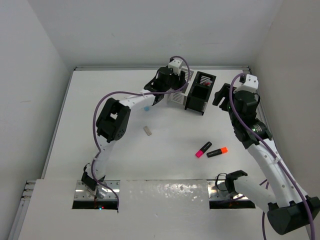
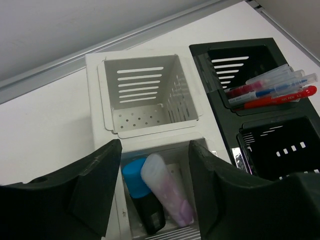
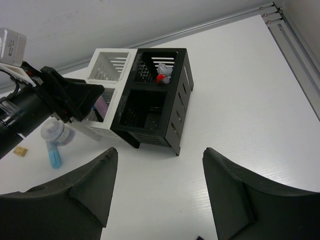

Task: Sort the stationery into containers
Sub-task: Place the pen in the storage box.

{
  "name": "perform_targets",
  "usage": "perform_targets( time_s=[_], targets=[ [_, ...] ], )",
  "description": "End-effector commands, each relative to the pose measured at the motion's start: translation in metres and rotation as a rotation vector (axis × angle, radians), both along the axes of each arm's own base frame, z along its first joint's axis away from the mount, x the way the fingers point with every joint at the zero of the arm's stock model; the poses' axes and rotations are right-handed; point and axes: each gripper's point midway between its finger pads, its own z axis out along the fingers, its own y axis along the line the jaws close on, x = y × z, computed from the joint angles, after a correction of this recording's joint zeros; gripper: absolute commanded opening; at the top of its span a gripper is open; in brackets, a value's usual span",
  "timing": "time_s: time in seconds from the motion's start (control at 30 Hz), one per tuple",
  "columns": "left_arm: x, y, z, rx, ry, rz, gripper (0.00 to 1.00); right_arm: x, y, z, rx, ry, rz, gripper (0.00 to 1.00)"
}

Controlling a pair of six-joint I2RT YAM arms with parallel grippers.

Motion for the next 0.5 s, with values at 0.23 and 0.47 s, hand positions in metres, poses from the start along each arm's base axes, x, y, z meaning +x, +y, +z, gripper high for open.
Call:
perform_targets(
  time_s=[0.23, 0.47],
  targets=[
    [0.040, 0.072, 0.066, -0.016, -0.029, 0.386, 0.61, 0.004, 0.000, 0.024, 0.000, -0.058, -0.001, 0.68],
    [0.034, 0.154, 0.088, -0.058, 0.192, 0.504, 0.45, 0.004, 0.002, 0.021, 0.015, -0.059, 0.005, 0.68]
  ],
)
